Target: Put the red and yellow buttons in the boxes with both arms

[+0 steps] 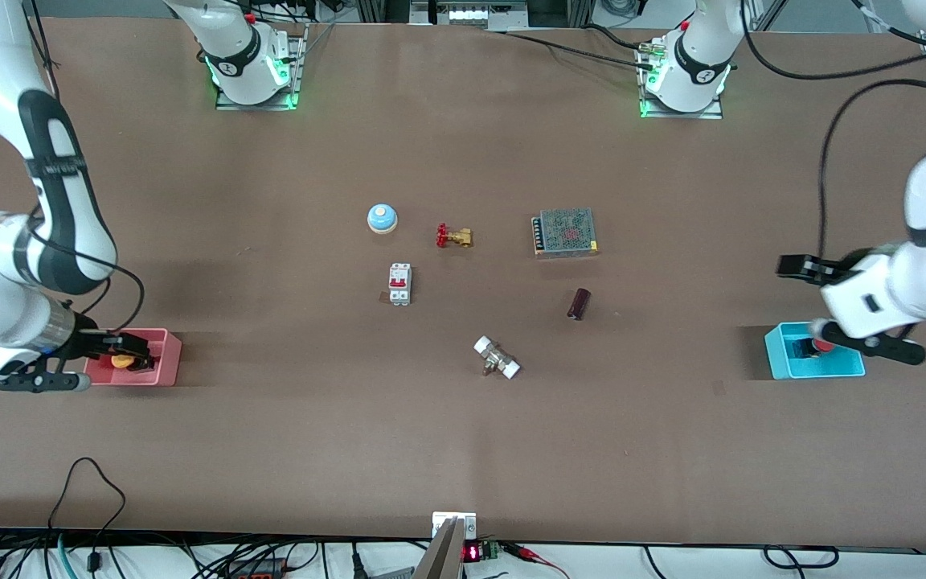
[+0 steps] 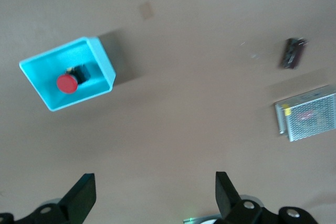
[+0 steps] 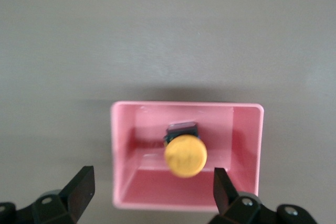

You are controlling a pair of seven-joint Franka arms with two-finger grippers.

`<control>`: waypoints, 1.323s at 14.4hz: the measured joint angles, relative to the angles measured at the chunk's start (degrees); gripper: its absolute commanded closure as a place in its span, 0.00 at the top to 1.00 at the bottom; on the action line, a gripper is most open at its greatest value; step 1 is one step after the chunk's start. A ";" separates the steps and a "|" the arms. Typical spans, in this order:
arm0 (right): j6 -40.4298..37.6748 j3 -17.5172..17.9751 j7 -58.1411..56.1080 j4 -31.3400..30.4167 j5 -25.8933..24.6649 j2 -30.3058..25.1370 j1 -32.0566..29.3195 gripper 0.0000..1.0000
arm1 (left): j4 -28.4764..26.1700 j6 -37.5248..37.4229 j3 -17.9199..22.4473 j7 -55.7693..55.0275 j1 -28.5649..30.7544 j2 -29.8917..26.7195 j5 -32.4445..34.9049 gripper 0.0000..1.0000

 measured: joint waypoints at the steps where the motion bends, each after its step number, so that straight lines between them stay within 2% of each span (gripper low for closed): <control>1: -1.94 0.03 0.00 0.05 0.00 -1.91 0.56 1.00 | 0.72 0.24 0.07 -0.10 -0.65 -1.02 -1.66 1.00; 4: -9.78 0.12 0.02 0.32 0.02 -8.58 2.68 1.00 | -0.47 1.06 1.75 -0.14 -2.49 -7.11 -6.22 1.00; 6: -15.31 0.18 1.29 0.42 0.02 -13.69 4.49 1.00 | -4.28 1.03 6.33 -1.70 -6.57 -13.10 -6.46 1.00; 8: -20.26 0.21 3.10 0.39 0.01 -18.41 6.35 1.00 | -10.12 2.66 9.15 -5.44 -7.93 -18.75 -6.47 1.00; 11: -25.06 0.22 6.87 0.29 0.00 -23.43 7.54 1.00 | -21.37 12.06 10.64 -9.86 -7.89 -24.92 -6.47 1.00; 14: -28.34 0.84 12.07 0.14 0.00 -26.11 8.01 1.00 | -25.26 16.94 11.94 -10.97 -7.77 -25.50 -6.48 1.00; 19: -28.57 1.30 12.96 -0.38 0.00 -26.55 7.80 1.00 | -24.03 18.25 12.94 -11.04 -6.96 -23.47 -6.58 1.00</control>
